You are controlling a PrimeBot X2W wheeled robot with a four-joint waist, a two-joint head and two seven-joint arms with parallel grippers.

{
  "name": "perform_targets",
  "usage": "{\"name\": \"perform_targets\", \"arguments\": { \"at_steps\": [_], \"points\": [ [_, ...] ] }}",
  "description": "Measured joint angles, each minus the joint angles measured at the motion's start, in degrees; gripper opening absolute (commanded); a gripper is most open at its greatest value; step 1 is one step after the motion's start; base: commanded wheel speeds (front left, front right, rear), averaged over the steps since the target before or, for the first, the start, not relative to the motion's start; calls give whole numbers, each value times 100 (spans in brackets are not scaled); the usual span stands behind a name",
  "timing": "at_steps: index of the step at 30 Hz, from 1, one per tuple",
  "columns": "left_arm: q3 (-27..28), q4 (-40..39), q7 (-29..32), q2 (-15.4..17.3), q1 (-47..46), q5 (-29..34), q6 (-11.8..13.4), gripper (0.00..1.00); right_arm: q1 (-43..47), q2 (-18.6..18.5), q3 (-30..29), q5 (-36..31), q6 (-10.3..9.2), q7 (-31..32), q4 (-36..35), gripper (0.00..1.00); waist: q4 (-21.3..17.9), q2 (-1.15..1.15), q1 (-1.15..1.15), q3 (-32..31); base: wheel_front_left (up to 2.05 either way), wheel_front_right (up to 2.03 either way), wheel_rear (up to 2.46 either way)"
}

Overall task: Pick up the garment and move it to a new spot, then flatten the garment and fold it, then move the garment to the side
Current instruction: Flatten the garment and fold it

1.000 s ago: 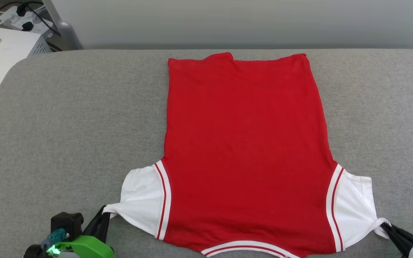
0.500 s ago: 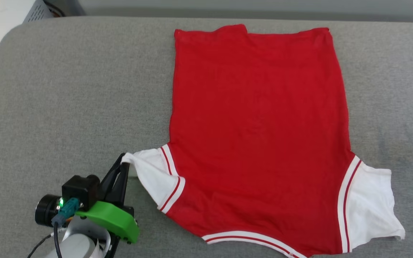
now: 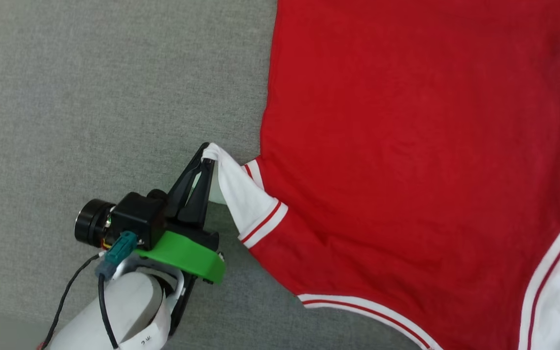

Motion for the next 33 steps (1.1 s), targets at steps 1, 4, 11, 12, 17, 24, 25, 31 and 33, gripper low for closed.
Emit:
{"name": "perform_targets", "arguments": {
  "at_steps": [1, 4, 11, 12, 17, 24, 25, 31, 33],
  "points": [
    [-8, 1, 0, -30, -63, 23, -10, 0, -192, 35, 21, -134, 0, 145, 152, 100, 58, 0, 0, 98, 0, 0, 0],
    [-10, -11, -2, -129, -233, 68, -93, 0, -542, 133, 54, -458, 0, 337, 501, 100, 223, 0, 1, 361, 0, 0, 0],
    [38, -13, -7, -345, -439, 309, -201, 0, -575, 314, 245, -681, -8, 371, 926, 100, 582, 0, 1, 892, 0, 0, 0],
    [54, -8, -7, -377, -441, 328, -210, 0, -565, 231, 276, -678, -5, 378, 917, 100, 633, 0, 0, 947, 0, 0, 0],
    [189, 71, -7, -464, -438, 382, -311, 0, -564, 15, 320, -535, -7, 380, 760, 0, 804, 0, 0, 1073, 0, 0, 0],
    [379, 315, -7, -478, -327, 434, -438, 0, -411, 0, 511, -261, -7, -368, 672, 0, 774, 0, 1, 838, 0, 0, 0],
    [398, 343, -7, -479, -287, 435, -453, 0, -369, -13, 549, -222, -7, -467, 670, 0, 763, 0, 1, 785, 0, 0, 0],
    [525, 537, -7, -454, 97, 434, -502, 0, 179, -456, 985, 234, -5, -1201, 258, 0, 620, 0, 0, 266, 0, 0, 0],
    [577, 598, -8, -449, 224, 421, -503, 0, 463, -778, 1183, 399, -3, -1440, -46, 0, 549, 0, 0, 52, 0, 0, 0]
  ]
}}
